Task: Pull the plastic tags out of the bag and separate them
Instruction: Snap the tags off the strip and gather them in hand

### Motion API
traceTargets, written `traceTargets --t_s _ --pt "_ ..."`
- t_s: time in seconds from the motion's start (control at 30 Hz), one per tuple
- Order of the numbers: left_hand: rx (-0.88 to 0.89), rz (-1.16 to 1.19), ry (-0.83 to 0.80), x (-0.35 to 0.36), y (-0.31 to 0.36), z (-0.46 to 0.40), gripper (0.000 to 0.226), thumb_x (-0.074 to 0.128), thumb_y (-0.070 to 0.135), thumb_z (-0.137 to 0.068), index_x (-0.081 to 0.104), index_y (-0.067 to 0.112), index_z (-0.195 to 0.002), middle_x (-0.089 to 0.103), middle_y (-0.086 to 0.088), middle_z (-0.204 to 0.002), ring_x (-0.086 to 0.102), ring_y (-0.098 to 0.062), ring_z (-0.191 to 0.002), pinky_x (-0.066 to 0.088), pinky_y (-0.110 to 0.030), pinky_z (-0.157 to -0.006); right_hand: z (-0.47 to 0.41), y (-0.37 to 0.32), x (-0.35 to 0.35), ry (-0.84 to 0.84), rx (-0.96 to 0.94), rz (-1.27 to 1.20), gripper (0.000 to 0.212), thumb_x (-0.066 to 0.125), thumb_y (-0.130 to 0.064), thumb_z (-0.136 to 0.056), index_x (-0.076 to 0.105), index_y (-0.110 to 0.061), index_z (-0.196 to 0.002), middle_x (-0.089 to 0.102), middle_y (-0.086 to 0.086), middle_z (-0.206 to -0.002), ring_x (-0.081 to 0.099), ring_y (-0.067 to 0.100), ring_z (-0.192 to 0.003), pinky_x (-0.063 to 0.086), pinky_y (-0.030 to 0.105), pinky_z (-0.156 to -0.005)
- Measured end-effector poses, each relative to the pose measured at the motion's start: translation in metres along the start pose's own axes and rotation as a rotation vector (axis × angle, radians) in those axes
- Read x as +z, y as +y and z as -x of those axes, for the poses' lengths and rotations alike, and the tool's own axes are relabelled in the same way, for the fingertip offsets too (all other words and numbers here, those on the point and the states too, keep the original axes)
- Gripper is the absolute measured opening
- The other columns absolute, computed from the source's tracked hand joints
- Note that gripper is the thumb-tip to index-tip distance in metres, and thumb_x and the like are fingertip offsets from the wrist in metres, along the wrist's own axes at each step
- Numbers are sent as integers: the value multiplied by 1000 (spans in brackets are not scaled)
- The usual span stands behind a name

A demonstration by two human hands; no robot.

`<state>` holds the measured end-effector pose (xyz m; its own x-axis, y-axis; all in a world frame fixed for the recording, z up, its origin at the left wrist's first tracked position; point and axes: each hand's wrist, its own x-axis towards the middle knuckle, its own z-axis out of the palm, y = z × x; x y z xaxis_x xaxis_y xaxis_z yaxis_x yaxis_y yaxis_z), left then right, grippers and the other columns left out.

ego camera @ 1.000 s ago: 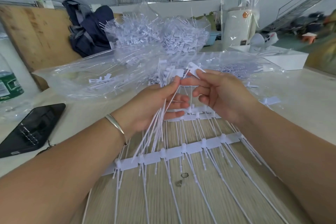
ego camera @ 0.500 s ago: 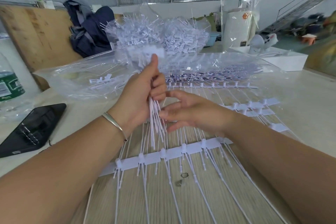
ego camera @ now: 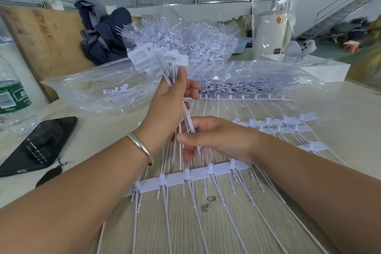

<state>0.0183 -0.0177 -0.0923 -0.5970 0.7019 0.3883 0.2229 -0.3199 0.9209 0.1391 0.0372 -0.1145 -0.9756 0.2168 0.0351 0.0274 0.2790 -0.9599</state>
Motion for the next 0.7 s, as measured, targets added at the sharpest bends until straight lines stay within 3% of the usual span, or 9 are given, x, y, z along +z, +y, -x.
traceTargets --t_s 0.1,0.2,0.27,0.37,0.47,0.53,0.6,0.7 --pt "55 -50 49 0 -2 2 51 40 44 -101 57 -3 -112 68 2 -84 61 -4 -63 45 -15 -55 0 -3 4 -17 -19 67 11 69 -24 -87 62 -16 -90 55 4 -74 50 13 -67 44 26 -68" --pt "157 -112 42 3 -4 5 33 42 40 -101 54 10 -103 66 6 -87 59 -5 -62 42 -16 -57 -3 0 7 59 -9 127 11 63 -13 -91 58 -6 -85 45 8 -65 41 14 -58 39 26 -60" --pt "217 -180 -15 3 -5 5 21 44 37 -101 51 17 -100 65 6 -88 59 -5 -62 44 -17 -61 -3 0 8 79 -7 74 10 54 -7 -95 55 -5 -84 42 7 -62 39 14 -57 39 25 -59" --pt "222 -436 -182 0 -7 7 20 49 35 -99 54 16 -97 64 7 -80 60 -4 -64 47 -19 -64 -4 -2 9 170 11 -30 15 41 2 -95 52 -6 -89 43 7 -62 41 12 -55 38 26 -61" --pt "153 -604 -265 2 -8 8 31 43 36 -101 60 13 -89 65 5 -69 60 -3 -52 46 -18 -52 -6 -3 10 226 20 -7 21 35 4 -95 52 -6 -87 47 9 -64 46 15 -58 42 24 -57" --pt "133 -577 -200 2 -1 1 35 38 36 -103 59 14 -83 67 2 -66 60 -4 -48 44 -13 -46 -5 -3 11 209 19 17 17 38 -5 -99 55 -8 -98 53 12 -74 51 20 -63 43 27 -61" --pt "56 -392 -65 -5 10 -16 33 36 35 -104 52 16 -82 66 -2 -63 62 -12 -46 46 -19 -41 -4 -3 10 171 46 18 24 42 -23 -101 55 -9 -116 58 10 -85 56 21 -70 44 28 -66" --pt "33 -358 181 -33 21 -56 34 40 35 -102 51 19 -75 50 1 -55 45 -9 -34 34 -19 -35 -3 -2 8 141 72 50 34 45 -34 -99 55 -13 -124 61 5 -92 58 18 -75 43 29 -72"
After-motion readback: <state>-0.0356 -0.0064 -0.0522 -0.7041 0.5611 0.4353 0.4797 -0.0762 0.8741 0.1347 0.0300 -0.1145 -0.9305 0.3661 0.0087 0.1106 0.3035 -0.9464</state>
